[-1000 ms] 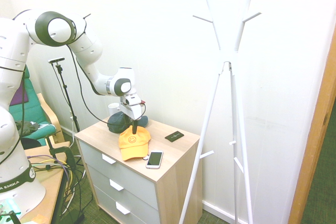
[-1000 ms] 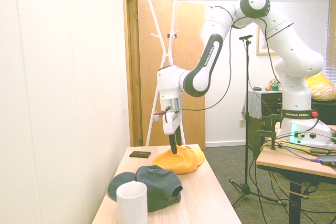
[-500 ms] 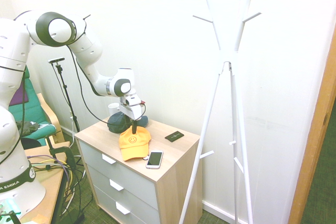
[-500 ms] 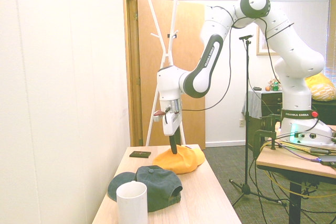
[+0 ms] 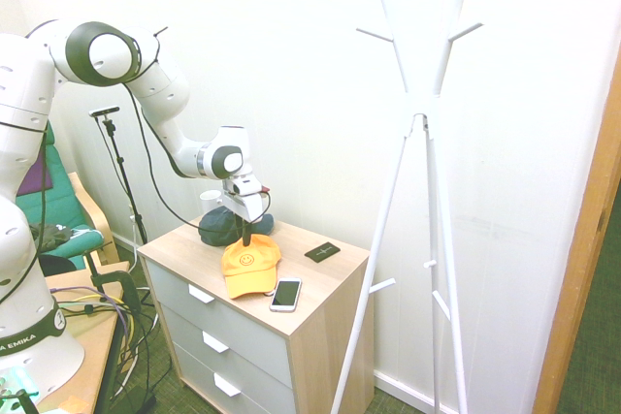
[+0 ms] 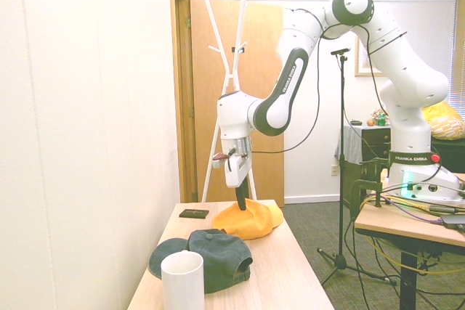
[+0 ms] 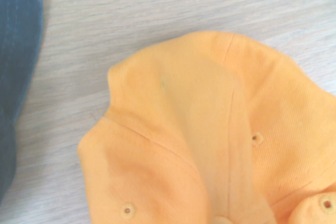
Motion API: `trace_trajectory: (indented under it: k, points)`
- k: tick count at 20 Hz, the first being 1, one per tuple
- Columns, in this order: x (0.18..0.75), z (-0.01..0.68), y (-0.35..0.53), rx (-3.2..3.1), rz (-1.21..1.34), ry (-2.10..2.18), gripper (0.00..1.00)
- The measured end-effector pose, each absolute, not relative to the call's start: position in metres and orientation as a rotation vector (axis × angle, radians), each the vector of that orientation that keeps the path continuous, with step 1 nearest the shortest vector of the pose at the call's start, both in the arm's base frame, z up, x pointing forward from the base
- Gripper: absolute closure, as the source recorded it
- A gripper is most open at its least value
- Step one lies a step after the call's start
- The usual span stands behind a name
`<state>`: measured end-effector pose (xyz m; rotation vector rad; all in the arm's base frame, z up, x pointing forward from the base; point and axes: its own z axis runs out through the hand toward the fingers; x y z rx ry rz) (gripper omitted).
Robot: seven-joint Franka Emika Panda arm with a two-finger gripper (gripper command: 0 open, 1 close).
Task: Hang the cap
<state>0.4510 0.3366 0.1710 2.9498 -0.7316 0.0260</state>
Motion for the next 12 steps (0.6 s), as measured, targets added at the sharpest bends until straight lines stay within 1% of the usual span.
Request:
trace_trajectory:
  k: [12]
  points:
    - [0.470, 0.201, 0.324, 2.947, 0.099, -0.838, 1.00]
